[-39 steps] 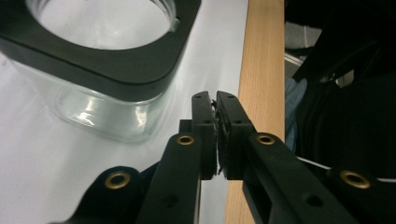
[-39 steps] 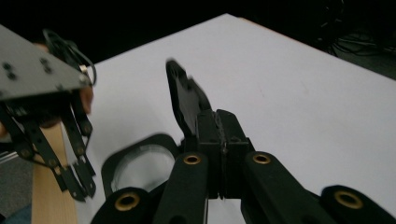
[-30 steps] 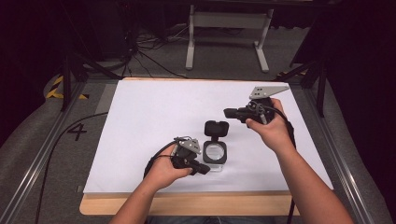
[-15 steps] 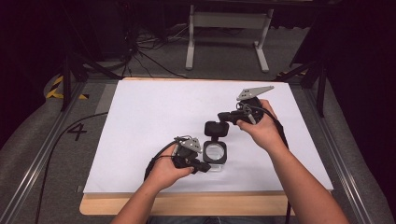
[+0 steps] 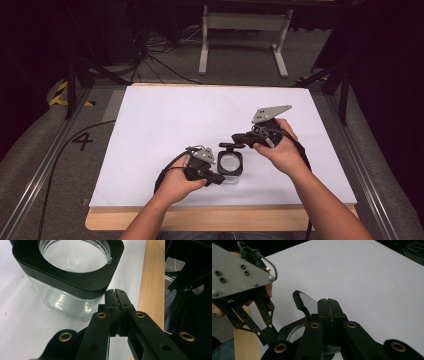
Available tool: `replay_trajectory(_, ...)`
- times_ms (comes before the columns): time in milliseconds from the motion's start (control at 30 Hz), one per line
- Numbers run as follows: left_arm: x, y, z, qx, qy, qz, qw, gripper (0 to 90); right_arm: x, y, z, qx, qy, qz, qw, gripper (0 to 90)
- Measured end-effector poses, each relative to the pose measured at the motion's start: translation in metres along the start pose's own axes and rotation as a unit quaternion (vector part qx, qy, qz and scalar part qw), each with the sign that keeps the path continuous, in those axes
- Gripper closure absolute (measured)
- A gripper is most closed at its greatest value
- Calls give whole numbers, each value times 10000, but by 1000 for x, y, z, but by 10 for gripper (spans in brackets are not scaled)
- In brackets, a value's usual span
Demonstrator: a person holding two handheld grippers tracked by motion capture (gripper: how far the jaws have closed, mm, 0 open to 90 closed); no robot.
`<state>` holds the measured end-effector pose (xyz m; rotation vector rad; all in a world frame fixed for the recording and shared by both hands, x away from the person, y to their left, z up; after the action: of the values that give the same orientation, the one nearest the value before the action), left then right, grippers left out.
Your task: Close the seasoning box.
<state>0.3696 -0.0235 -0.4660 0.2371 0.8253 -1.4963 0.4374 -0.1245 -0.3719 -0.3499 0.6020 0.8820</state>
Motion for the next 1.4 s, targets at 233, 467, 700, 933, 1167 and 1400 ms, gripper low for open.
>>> replay_trajectory(233, -1, 0, 0, -16, -26, 2, 10000, 894, 1, 14, -12, -49, 56, 125, 9999, 900)
replay_trajectory(467, -1, -1, 1, 9, -20, -26, 10000, 895, 4, 27, -25, -104, 157, 241, 9995, 900)
replay_trajectory(700, 0, -1, 1, 2, -30, -17, 10000, 894, 8, 33, -37, -107, 269, 336, 9990, 900)
replay_trajectory(933, 0, -1, 0, -17, -4, -23, 10000, 894, 14, 39, -48, -92, 367, 427, 9984, 900)
replay_trajectory(1167, -3, -3, 1, 11, 48, -29, 10000, 870, 13, 39, -48, -87, 369, 441, 9983, 900)
replay_trajectory(1400, -40, -10, -7, 146, 383, 488, 9980, 810, -14, 23, -33, 92, -78, 300, 9995, 819)
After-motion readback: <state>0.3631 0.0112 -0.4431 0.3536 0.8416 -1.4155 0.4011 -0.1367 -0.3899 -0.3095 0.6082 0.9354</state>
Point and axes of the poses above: each handheld gripper's, and its own axes: x roughly forward along the jaws, z roughly out of its top, y roughly to its left, the point moved 9 cm from there along x, roughly forward along the jaws, and after that the axes turned 9 degrees about -z, right-handed, at the moved point
